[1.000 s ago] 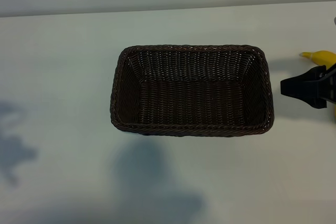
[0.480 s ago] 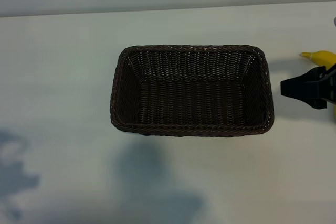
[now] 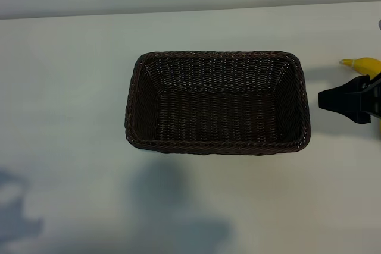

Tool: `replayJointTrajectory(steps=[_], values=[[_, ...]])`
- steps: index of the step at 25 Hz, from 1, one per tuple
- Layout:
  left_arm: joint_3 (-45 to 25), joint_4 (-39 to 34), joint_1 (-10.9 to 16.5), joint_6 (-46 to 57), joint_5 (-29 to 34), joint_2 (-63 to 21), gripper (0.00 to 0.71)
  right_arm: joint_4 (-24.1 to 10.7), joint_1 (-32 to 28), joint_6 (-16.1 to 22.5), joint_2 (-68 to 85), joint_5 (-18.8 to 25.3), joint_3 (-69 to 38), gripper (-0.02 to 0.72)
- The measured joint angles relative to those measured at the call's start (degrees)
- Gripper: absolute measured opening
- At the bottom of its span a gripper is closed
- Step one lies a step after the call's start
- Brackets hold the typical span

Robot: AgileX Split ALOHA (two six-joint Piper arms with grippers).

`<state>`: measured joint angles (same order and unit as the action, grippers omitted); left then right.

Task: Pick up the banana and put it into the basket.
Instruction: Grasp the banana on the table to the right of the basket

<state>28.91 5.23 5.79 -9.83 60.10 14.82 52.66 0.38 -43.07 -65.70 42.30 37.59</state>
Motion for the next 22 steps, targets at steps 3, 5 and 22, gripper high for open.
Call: replayJointTrajectory(steps=[3, 5, 22], values=[[0.0, 0.0, 0.0, 0.0, 0.0, -1.8, 0.519, 0.0, 0.0, 0.0, 0.0, 0.0, 0.0, 0.583], [0.0, 0.0, 0.0, 0.0, 0.0, -3.1, 0.519, 0.0, 0.0, 0.0, 0.0, 0.0, 0.0, 0.583], [0.1, 0.0, -2.6, 0.0, 0.6, -15.2, 0.519, -0.1, 0.0, 0.0, -0.1, 0.2, 0.0, 0.583]])
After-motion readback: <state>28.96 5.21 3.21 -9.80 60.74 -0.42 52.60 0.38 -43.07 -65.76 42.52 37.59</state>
